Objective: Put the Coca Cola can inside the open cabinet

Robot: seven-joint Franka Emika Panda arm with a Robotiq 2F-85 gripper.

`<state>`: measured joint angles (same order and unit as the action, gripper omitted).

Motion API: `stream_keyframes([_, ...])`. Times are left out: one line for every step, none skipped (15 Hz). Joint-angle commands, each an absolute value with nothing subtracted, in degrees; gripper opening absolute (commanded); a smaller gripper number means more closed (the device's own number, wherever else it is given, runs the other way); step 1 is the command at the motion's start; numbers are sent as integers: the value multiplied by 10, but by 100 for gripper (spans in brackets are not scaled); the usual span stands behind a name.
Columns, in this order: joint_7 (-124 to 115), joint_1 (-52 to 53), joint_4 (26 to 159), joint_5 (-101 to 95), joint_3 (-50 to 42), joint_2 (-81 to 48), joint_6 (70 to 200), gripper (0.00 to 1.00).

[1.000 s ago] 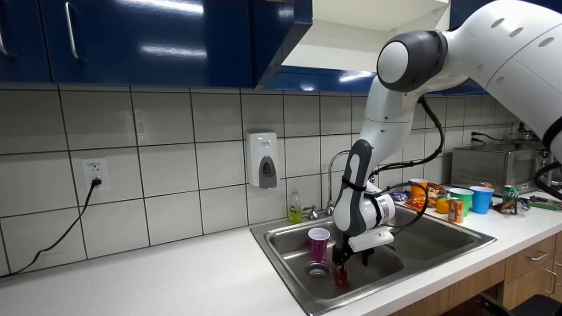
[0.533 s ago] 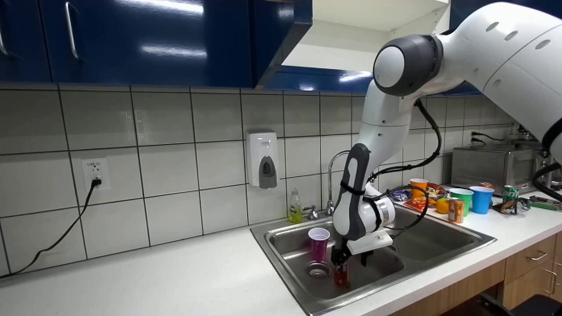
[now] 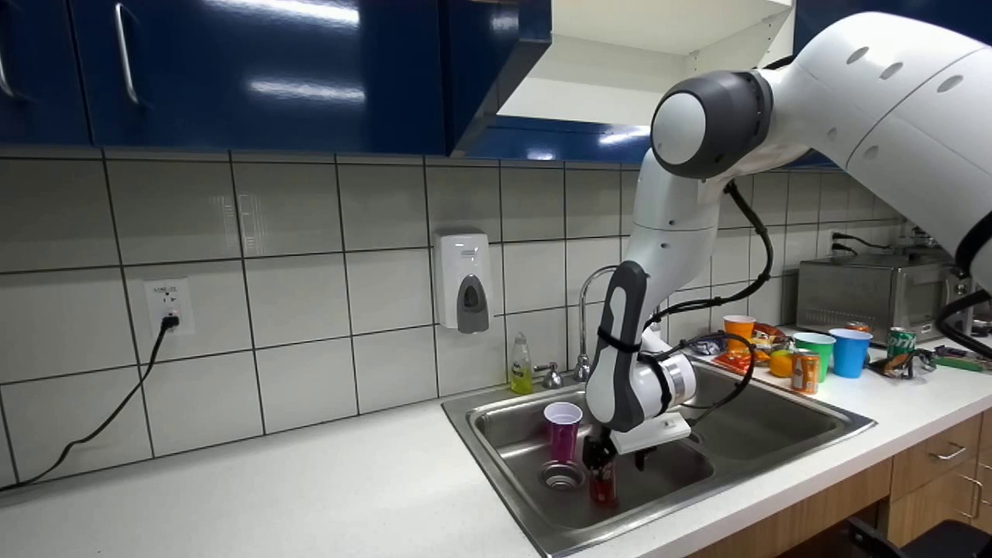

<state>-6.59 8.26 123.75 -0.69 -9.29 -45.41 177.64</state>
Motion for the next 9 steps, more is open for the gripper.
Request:
stream_keyframes([-77, 103, 1228, 4, -108, -465, 1790, 100])
stream_keyframes([-78, 106, 1227, 5, -110, -466, 1792, 100])
stream_keyframes([-78, 109, 1226, 7, -112, -468, 1794, 100])
stream_keyframes([-77, 111, 1226, 8, -113, -469, 1796, 100])
stream_keyframes([-78, 113, 1225, 9, -115, -470, 1798, 100])
stream_keyframes([-79, 115, 1225, 12, -115, -471, 1802, 100])
stream_keyframes([-80, 114, 1224, 15, -114, -473, 1806, 100])
stream_keyframes([-81, 114, 1224, 19, -113, -474, 1811, 100])
stream_keyframes([-82, 116, 1224, 22, -114, -476, 1815, 100])
